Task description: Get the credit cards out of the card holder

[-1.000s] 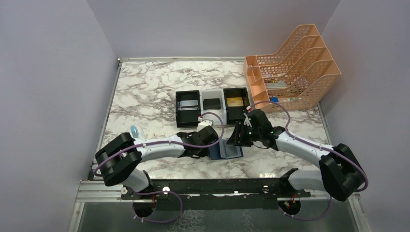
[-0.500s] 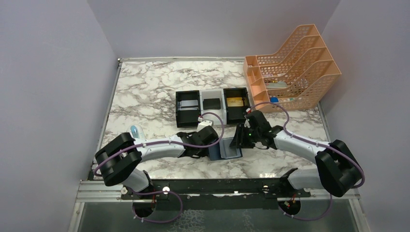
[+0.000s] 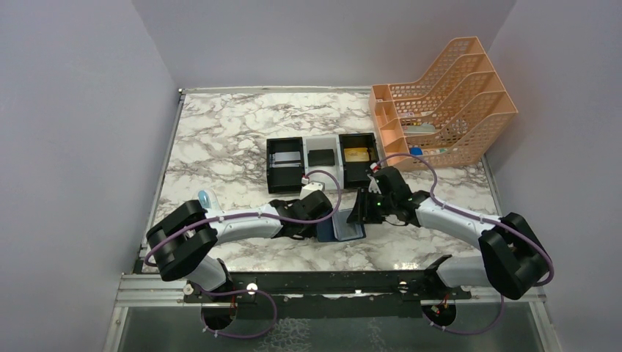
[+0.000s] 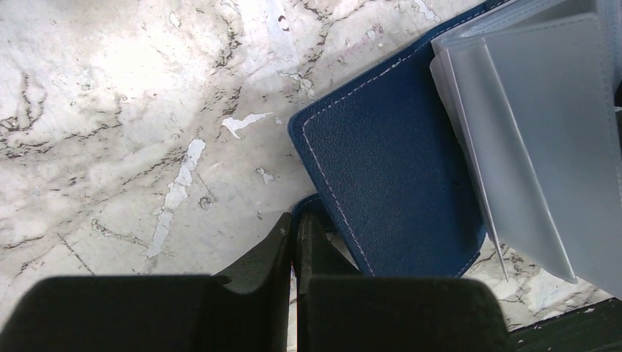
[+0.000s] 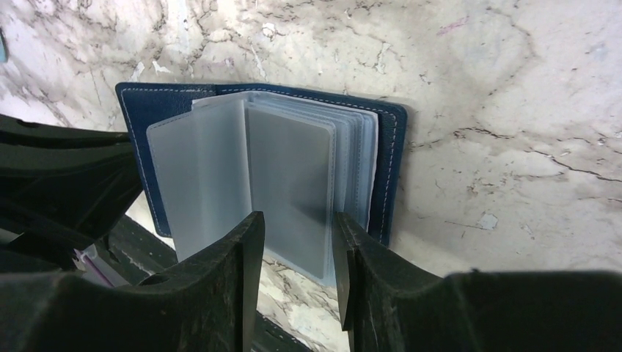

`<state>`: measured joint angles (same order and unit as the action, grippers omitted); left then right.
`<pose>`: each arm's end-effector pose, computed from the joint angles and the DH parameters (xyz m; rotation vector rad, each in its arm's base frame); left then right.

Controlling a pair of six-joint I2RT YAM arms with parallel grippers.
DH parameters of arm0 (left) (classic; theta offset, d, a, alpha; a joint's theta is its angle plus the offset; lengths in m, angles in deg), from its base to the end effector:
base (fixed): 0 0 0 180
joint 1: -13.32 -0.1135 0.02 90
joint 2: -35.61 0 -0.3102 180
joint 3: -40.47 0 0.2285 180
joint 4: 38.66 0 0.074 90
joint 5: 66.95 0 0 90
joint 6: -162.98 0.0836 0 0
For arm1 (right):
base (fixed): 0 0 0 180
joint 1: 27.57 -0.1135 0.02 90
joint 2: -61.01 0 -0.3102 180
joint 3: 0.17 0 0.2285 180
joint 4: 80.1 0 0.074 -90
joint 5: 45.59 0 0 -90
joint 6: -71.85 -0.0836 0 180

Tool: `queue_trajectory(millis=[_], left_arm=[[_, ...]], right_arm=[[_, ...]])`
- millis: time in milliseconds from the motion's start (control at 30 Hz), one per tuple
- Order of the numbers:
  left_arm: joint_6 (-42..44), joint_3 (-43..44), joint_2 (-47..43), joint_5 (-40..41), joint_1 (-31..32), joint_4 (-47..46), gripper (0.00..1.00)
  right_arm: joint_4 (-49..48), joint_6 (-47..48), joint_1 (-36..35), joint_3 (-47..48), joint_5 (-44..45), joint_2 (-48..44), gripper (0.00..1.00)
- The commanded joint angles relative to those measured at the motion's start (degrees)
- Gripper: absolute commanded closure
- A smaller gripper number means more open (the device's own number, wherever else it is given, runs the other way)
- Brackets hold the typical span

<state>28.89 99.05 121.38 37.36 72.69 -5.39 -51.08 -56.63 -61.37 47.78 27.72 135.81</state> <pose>0.1588 -0.2276 0.1836 0.2614 2.5989 -0.3374 0.1769 0.1473 0.1821 -0.0113 2.7161 0.8127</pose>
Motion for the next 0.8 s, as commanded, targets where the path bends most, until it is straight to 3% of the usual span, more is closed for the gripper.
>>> queue_trajectory(millis=[0, 367, 767], left_arm=[[0.3, 1.1, 0.5, -1.6, 0.3, -0.4, 1.00], [0.3, 0.9, 0.4, -1.6, 0.3, -0.7, 1.00], [0.5, 1.0, 0.7, -1.9, 0.4, -1.0, 1.00]], right_arm=[[-0.7, 2.3, -0.2, 1.8, -3.8, -0.4, 0.61], [0.6, 2.5, -0.2, 3.2, -4.0, -3.1, 0.61], [0.7, 4.2, -0.2, 5.1, -9.9, -1.8, 0.64]])
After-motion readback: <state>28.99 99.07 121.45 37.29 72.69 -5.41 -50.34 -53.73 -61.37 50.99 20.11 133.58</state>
